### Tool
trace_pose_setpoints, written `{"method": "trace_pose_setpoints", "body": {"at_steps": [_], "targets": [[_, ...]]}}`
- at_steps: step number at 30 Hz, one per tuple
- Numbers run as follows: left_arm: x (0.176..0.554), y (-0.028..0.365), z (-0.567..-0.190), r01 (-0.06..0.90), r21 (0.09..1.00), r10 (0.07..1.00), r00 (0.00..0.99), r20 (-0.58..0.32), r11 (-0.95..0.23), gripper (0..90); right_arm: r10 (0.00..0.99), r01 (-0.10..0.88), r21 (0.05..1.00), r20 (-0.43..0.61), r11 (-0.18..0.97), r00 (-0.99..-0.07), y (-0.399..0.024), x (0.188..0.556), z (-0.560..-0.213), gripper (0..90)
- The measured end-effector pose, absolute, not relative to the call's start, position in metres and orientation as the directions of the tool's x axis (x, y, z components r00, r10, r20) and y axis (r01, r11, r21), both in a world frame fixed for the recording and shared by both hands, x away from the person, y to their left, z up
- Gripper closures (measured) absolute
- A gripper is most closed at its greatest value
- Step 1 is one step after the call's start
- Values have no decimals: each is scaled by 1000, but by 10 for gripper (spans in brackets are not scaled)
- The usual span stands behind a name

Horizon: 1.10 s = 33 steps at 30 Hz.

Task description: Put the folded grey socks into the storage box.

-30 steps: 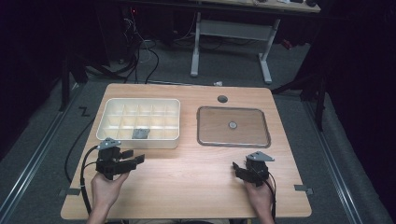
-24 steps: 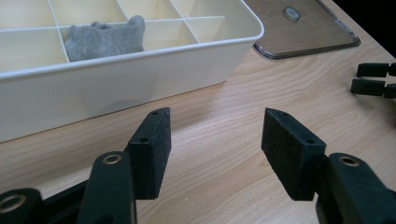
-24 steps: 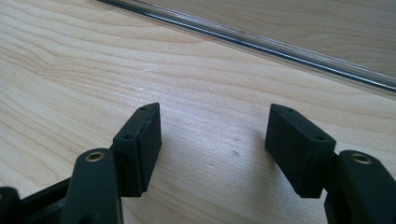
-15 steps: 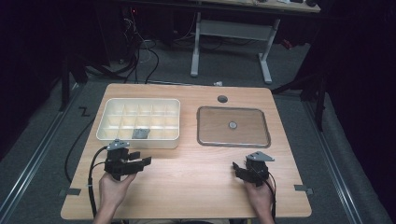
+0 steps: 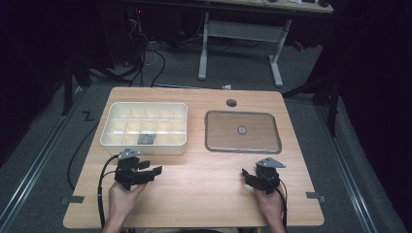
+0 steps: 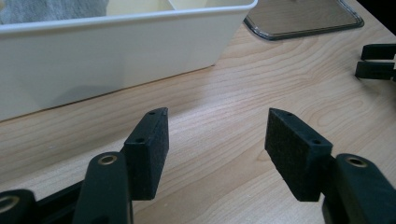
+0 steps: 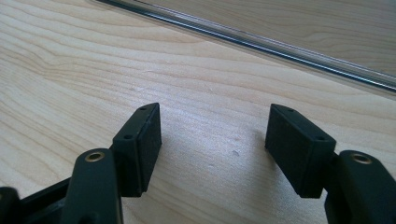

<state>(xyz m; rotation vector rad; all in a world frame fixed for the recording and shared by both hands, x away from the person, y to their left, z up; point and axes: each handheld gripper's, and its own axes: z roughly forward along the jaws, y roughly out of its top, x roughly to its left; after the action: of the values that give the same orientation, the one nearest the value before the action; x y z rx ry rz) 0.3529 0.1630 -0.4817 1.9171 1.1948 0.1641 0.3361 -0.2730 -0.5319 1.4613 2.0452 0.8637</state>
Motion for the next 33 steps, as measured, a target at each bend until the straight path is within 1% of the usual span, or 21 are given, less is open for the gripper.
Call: {"method": "trace_pose_setpoints", "body": {"at_steps": [9,18,21,33], "targets": [[354,157,-491,682,702,794,535,-291,-203,386,948,645,728,-22,232,-317,-273,336,-532,364],[357,155,-499,682,698,815,520,-256,-216,378,948,646,727,-21,232,-317,-273,336,-532,364],[358,152,-502,677,696,819,526,-230,-239,376,948,646,728,-20,231,-316,-273,336,-532,364],[363,148,-515,671,695,828,524,-198,-259,381,948,646,727,-20,231,-316,-273,336,-532,364]]}}
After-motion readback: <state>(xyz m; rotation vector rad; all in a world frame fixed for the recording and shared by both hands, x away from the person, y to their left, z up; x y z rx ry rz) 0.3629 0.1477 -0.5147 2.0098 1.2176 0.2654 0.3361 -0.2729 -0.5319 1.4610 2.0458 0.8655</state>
